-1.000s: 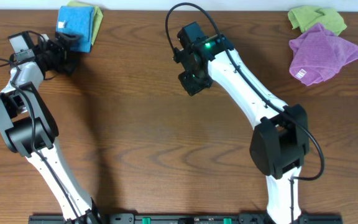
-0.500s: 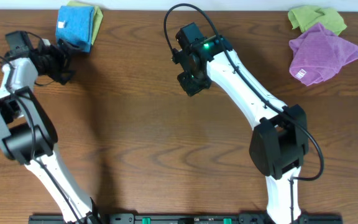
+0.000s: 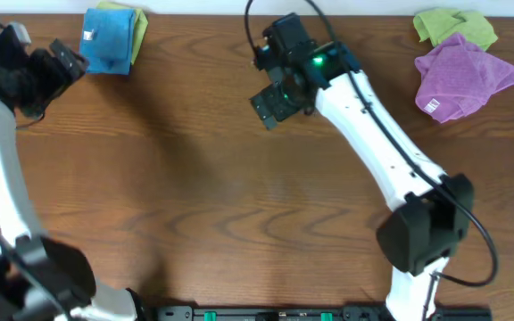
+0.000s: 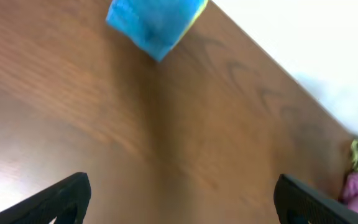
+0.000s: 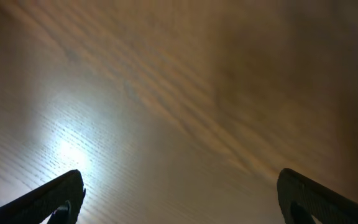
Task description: Fold the cloth
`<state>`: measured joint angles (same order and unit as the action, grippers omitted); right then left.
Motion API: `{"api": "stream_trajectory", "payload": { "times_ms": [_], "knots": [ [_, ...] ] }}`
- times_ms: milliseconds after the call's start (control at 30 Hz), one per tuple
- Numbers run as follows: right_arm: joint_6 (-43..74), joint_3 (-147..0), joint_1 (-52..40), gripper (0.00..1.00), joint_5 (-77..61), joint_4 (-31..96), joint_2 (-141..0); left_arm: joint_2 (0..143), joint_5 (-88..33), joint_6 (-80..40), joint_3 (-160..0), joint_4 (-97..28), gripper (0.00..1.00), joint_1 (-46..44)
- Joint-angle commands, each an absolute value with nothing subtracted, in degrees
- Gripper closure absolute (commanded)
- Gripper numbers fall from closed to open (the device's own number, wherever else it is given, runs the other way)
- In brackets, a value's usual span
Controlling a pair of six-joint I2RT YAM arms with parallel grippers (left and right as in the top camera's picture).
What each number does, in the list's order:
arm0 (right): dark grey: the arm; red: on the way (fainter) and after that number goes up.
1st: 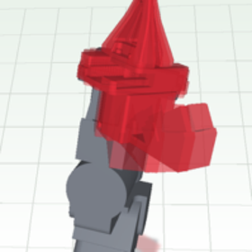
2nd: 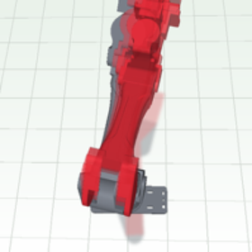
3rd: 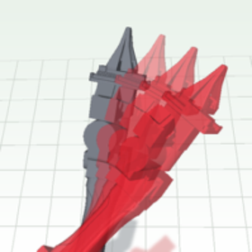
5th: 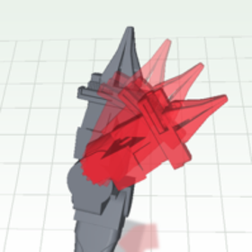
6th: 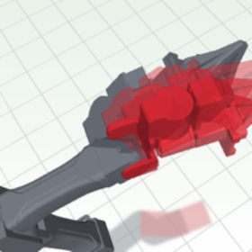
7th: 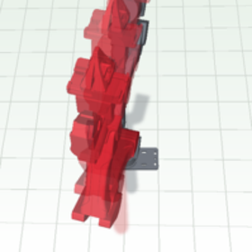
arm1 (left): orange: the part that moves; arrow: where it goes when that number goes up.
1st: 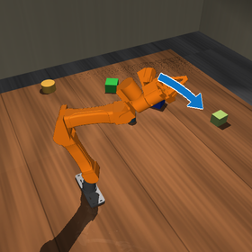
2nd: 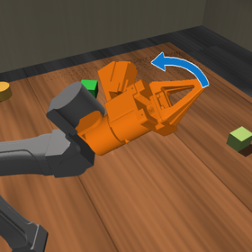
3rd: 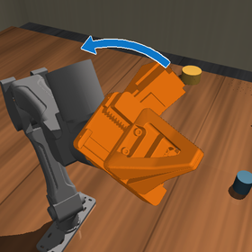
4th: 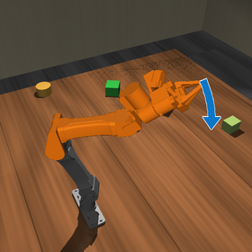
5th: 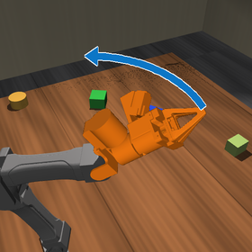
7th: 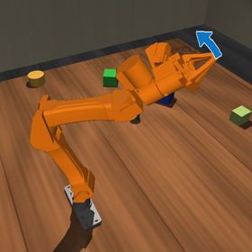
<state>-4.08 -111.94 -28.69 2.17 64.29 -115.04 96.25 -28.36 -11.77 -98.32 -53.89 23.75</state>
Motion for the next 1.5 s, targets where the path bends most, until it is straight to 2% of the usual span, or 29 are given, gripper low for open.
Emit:
{"api": "stream_trajectory", "payload": {
  "times_ms": [0,333,500,633,800,1033,1233,1467],
  "knots": [
    [-7.0,-113.4,-26.8,0.01,3.2,64.1,-111.8,90.6,-25.9,-5.9,-98.8,-57.4,0.05,23.6],
    [-7.6,-113.4,-22.8,0.01,3.2,68.5,-103.5,69.7,-23.6,-3.3,-97.1,-63.4,0.04,23.3],
    [-8.5,-112.7,-21.8,0.01,3.2,70.1,-94.2,55.9,-18.4,-2.3,-84.6,-61.4,0.05,18.9],
    [-8.4,-108.0,-20.9,0.01,3.2,70.1,-85.6,46.3,-15.2,-1.4,-76.8,-63.0,0.05,15.4],
    [-8.4,-95.8,-19.7,0.01,3.2,68.5,-75.6,38.0,-8.3,0.0,-74.4,-68.4,0.04,10.8],
    [-8.1,-76.6,-19.7,0.01,3.2,64.8,-64.6,34.0,-4.2,1.3,-73.2,-71.9,0.04,4.4],
    [-6.1,-75.7,-19.7,0.01,3.0,64.3,-63.9,34.0,-4.5,1.3,-73.2,-70.0,0.05,4.3],
    [-6.1,-75.6,-19.7,0.01,3.0,64.3,-64.1,34.0,-4.4,1.3,-73.2,-73.3,0.05,4.3]
  ]
}}
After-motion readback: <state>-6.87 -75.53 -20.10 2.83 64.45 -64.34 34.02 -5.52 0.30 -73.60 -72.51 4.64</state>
